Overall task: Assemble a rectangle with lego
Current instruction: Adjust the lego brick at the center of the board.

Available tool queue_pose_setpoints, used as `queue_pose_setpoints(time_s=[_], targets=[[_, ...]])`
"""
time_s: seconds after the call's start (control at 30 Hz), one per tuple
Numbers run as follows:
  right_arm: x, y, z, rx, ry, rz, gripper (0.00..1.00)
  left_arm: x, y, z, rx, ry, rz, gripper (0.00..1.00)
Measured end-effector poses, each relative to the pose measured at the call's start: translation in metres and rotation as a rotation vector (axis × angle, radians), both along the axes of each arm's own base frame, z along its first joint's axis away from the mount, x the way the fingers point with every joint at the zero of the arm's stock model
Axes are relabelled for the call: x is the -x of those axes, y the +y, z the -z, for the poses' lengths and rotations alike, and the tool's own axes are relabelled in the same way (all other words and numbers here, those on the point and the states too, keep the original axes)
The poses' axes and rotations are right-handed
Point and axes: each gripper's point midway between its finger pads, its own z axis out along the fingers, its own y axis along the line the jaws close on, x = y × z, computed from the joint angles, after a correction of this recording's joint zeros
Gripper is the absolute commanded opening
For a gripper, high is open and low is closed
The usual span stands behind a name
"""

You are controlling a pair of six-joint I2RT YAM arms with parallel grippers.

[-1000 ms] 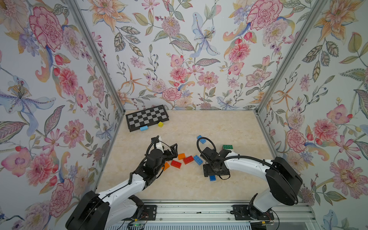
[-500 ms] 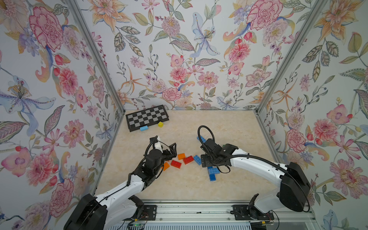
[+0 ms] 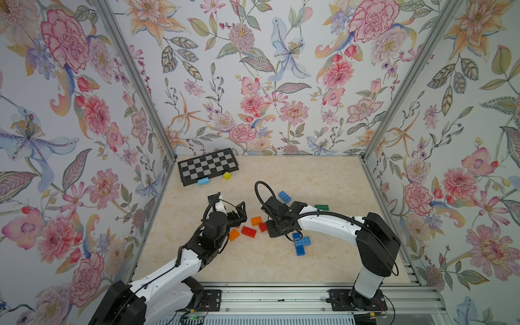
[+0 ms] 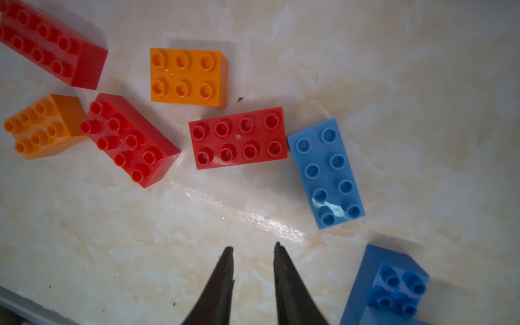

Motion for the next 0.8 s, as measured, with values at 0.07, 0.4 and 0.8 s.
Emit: queue_pose_setpoints(time_s=[0.07, 0.4, 0.8], targets=[[0.002, 0.002, 0.009, 0.005, 0.023, -0.005, 0.26, 0.0, 0.001, 0.0, 0.0, -0.001, -0.004, 0.99], [-0.012, -0.017, 0.036, 0.042, 0.062, 0.053, 0.23, -0.001, 0.002, 0.0, 0.0, -0.001, -0.006, 0.99], [-0.059, -0.072, 0.037, 0.093, 0.012, 0.214, 0.41, -0.001, 0.0, 0.005, -0.008, 0.012, -0.003, 0.99]])
